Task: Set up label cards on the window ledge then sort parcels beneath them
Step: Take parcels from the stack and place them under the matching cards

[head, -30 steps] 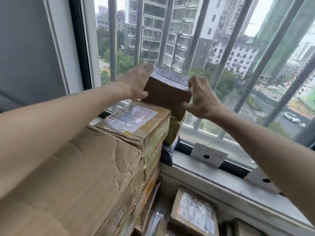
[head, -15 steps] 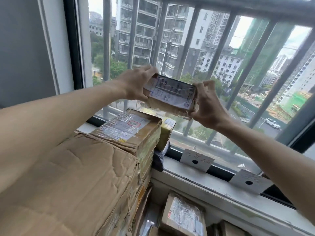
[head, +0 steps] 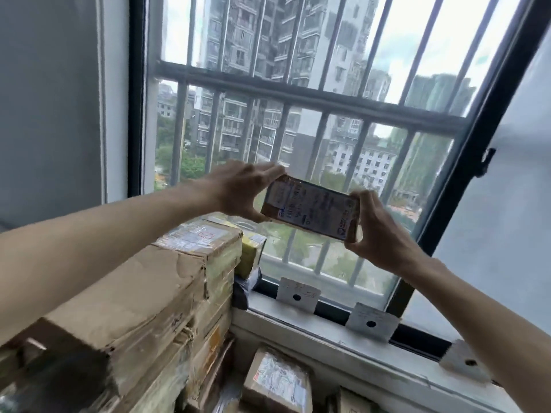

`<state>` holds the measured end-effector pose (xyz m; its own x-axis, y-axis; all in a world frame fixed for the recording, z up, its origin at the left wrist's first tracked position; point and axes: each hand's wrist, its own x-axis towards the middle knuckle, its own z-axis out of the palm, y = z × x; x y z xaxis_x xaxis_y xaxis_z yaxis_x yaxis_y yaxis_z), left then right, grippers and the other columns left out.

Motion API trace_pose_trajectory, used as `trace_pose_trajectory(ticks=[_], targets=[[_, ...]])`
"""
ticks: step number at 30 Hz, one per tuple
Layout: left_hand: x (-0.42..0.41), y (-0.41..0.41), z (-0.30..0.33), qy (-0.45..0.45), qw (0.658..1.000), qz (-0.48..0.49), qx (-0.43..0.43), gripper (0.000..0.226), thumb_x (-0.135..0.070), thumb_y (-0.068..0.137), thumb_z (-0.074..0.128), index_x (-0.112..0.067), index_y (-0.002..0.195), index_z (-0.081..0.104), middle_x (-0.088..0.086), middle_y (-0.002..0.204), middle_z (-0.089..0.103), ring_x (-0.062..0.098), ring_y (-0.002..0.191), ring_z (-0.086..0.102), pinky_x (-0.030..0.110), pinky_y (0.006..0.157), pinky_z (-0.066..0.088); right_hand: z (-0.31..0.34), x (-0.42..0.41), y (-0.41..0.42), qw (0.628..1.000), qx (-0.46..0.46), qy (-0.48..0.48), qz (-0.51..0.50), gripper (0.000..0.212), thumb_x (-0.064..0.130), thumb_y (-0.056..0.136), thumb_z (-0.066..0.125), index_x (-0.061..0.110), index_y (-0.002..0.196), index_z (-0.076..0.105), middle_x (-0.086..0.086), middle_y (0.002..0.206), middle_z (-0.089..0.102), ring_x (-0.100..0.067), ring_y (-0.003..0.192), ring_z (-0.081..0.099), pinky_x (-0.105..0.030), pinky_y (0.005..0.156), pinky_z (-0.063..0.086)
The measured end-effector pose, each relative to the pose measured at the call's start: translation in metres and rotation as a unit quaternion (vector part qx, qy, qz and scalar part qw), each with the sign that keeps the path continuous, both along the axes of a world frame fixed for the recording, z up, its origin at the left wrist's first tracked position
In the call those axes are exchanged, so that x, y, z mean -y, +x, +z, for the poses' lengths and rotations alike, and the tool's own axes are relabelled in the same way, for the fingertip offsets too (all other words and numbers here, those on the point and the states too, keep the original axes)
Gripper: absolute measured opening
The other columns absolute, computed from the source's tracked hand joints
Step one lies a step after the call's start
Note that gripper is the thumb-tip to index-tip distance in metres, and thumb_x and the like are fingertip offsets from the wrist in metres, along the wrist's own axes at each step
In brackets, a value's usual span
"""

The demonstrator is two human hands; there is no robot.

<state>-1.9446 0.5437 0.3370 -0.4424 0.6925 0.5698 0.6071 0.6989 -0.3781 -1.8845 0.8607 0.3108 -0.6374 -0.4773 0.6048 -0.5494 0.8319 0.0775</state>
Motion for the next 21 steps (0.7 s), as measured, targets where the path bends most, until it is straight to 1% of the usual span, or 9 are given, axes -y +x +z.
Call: trace_pose_trajectory(ticks=[4, 7, 9, 11, 13, 15, 16, 19, 21], targets=[[-0.044, 0.065, -0.002, -0.016, 1.000, -0.004, 0.002, 0.086, -0.060, 0.071, 0.077, -0.013, 0.132, 0.041, 0.001, 0.107, 0.059, 0.018, 0.067, 0.061, 0.031, 0.053, 0.053, -0.004, -0.041, 0.076, 1.000, -0.001, 0.007, -0.010, 0.076, 0.005, 0.068, 0.087, 0.007, 0.123, 0.035, -0.002, 0.103, 0.042, -0.019, 0.070, 0.054, -0.016, 0.053, 0.042], [-0.073, 0.118, -0.023, -0.005, 1.000, -0.025, 0.011, 0.089, -0.064, 0.069, 0.076, -0.014, 0.134, 0.041, 0.002, 0.108, 0.062, 0.020, 0.068, 0.062, 0.035, 0.055, 0.054, -0.015, -0.075, 0.131, 0.999, 0.034, 0.009, -0.019, 0.079, 0.010, 0.069, 0.087, 0.019, 0.122, 0.030, -0.003, 0.106, 0.045, -0.023, 0.067, 0.057, -0.037, 0.052, 0.054], [-0.089, 0.154, -0.044, -0.011, 0.999, -0.025, 0.039, 0.092, -0.066, 0.068, 0.077, -0.016, 0.136, 0.040, 0.000, 0.113, 0.063, 0.018, 0.069, 0.061, 0.033, 0.057, 0.053, -0.032, -0.096, 0.164, 0.997, 0.073, 0.008, -0.026, 0.079, 0.018, 0.070, 0.088, 0.023, 0.124, 0.031, 0.000, 0.111, 0.046, -0.023, 0.073, 0.060, -0.041, 0.060, 0.057], [-0.103, 0.189, -0.067, -0.029, 0.996, -0.018, 0.078, 0.094, -0.067, 0.069, 0.075, -0.018, 0.140, 0.037, -0.001, 0.119, 0.062, 0.019, 0.075, 0.063, 0.034, 0.061, 0.054, -0.055, -0.113, 0.197, 0.993, 0.114, 0.006, -0.041, 0.082, 0.025, 0.069, 0.089, 0.023, 0.129, 0.032, -0.001, 0.116, 0.047, -0.024, 0.080, 0.062, -0.042, 0.069, 0.059], [-0.117, 0.222, -0.091, -0.046, 0.991, -0.007, 0.124, 0.097, -0.067, 0.070, 0.074, -0.018, 0.144, 0.034, -0.001, 0.127, 0.059, 0.021, 0.087, 0.065, 0.034, 0.070, 0.055, -0.083, -0.122, 0.230, 0.988, 0.144, 0.010, -0.054, 0.086, 0.027, 0.069, 0.089, 0.021, 0.131, 0.030, -0.002, 0.117, 0.048, -0.021, 0.084, 0.061, -0.037, 0.072, 0.057], [-0.129, 0.249, -0.117, -0.057, 0.985, -0.008, 0.165, 0.098, -0.067, 0.069, 0.074, -0.019, 0.145, 0.034, -0.001, 0.132, 0.058, 0.022, 0.096, 0.066, 0.035, 0.077, 0.056, -0.110, -0.129, 0.261, 0.980, 0.188, 0.005, -0.067, 0.089, 0.031, 0.069, 0.089, 0.020, 0.134, 0.029, 0.002, 0.118, 0.047, -0.017, 0.092, 0.059, -0.032, 0.078, 0.054], [-0.134, 0.260, -0.130, -0.063, 0.981, -0.013, 0.181, 0.097, -0.068, 0.069, 0.074, -0.020, 0.143, 0.035, 0.000, 0.132, 0.058, 0.023, 0.097, 0.066, 0.037, 0.078, 0.057, -0.124, -0.132, 0.274, 0.974, 0.212, 0.002, -0.076, 0.089, 0.033, 0.069, 0.089, 0.020, 0.134, 0.030, 0.003, 0.118, 0.047, -0.017, 0.095, 0.058, -0.031, 0.080, 0.052], [-0.145, 0.284, -0.168, -0.060, 0.971, -0.061, 0.225, 0.088, -0.070, 0.065, 0.071, -0.021, 0.133, 0.041, -0.001, 0.123, 0.063, 0.023, 0.095, 0.067, 0.039, 0.076, 0.058, -0.161, -0.142, 0.309, 0.961, 0.263, -0.016, -0.087, 0.084, 0.036, 0.067, 0.089, 0.023, 0.127, 0.032, 0.001, 0.114, 0.049, -0.021, 0.095, 0.058, -0.040, 0.084, 0.052], [-0.151, 0.297, -0.187, -0.047, 0.960, -0.080, 0.264, 0.085, -0.073, 0.064, 0.064, -0.024, 0.130, 0.041, -0.005, 0.123, 0.061, 0.022, 0.095, 0.066, 0.039, 0.075, 0.057, -0.178, -0.147, 0.328, 0.955, 0.282, -0.035, -0.086, 0.084, 0.033, 0.067, 0.088, 0.022, 0.129, 0.032, 0.001, 0.116, 0.049, -0.020, 0.097, 0.059, -0.039, 0.086, 0.052]])
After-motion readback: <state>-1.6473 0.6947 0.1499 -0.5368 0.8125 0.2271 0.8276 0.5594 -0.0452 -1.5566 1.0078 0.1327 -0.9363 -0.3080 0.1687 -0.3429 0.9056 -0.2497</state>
